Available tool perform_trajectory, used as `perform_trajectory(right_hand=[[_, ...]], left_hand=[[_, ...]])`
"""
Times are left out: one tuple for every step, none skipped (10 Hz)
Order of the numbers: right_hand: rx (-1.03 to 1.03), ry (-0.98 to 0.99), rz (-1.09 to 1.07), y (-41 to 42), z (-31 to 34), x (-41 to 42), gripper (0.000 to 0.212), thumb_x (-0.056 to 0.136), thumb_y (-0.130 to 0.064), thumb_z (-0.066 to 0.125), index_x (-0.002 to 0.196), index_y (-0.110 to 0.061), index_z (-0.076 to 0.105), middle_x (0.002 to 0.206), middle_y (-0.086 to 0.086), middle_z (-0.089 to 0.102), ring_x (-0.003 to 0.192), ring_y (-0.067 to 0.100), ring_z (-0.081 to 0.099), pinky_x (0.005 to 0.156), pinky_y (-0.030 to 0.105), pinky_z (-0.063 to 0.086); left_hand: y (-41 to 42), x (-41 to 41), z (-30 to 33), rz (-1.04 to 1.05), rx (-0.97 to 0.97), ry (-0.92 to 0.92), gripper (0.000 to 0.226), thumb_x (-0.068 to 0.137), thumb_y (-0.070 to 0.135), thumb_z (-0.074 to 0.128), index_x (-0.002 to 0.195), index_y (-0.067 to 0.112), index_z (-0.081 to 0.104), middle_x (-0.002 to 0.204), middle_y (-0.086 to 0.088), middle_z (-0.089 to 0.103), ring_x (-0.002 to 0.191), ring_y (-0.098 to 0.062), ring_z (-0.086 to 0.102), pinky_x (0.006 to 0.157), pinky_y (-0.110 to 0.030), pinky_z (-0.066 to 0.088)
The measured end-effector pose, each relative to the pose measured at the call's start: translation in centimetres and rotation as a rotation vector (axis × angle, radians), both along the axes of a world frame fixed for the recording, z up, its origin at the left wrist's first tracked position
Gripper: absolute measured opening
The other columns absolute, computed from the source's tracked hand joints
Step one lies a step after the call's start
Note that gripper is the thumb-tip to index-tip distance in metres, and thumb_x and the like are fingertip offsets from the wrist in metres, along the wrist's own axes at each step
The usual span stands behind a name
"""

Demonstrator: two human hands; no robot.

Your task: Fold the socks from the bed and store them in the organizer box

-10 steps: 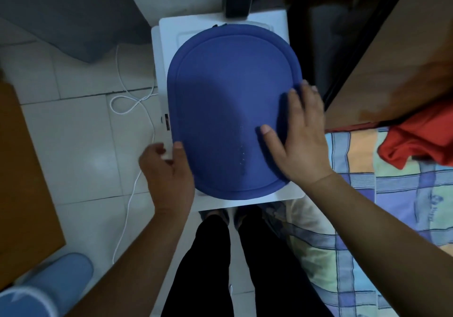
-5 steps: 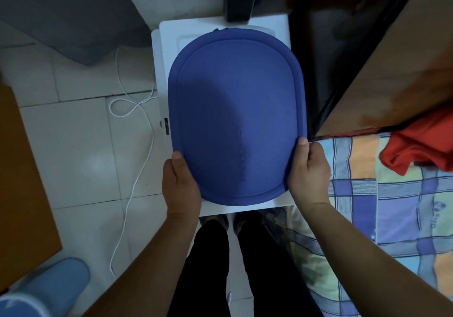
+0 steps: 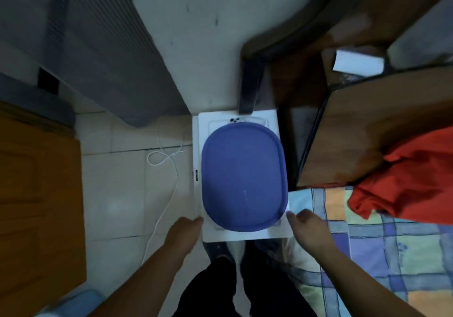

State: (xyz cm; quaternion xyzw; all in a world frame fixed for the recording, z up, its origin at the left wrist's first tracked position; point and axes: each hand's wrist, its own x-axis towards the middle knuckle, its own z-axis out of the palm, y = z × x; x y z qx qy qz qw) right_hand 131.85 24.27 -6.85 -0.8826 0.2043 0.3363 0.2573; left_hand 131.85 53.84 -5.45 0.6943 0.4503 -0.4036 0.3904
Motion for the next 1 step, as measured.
perform_trajectory(right_hand=[[0.086, 0.203, 0.275, -0.22, 4.58, -2.63, 0.04, 0.097, -0.041, 0.05, 0.066, -0.016, 0.047, 0.077, 0.01, 0.063, 0.085, 0.031, 0.065, 0.067, 0.034, 0.04]], left_hand=[[0.78, -3.42, 4.81, -0.165, -0.045, 0.11, 0.037, 0.09, 0.04, 0.055, 0.104, 0.007, 0.058, 0.097, -0.012, 0.066, 0.076, -0.024, 0.062, 0.065, -0.027, 0.049]])
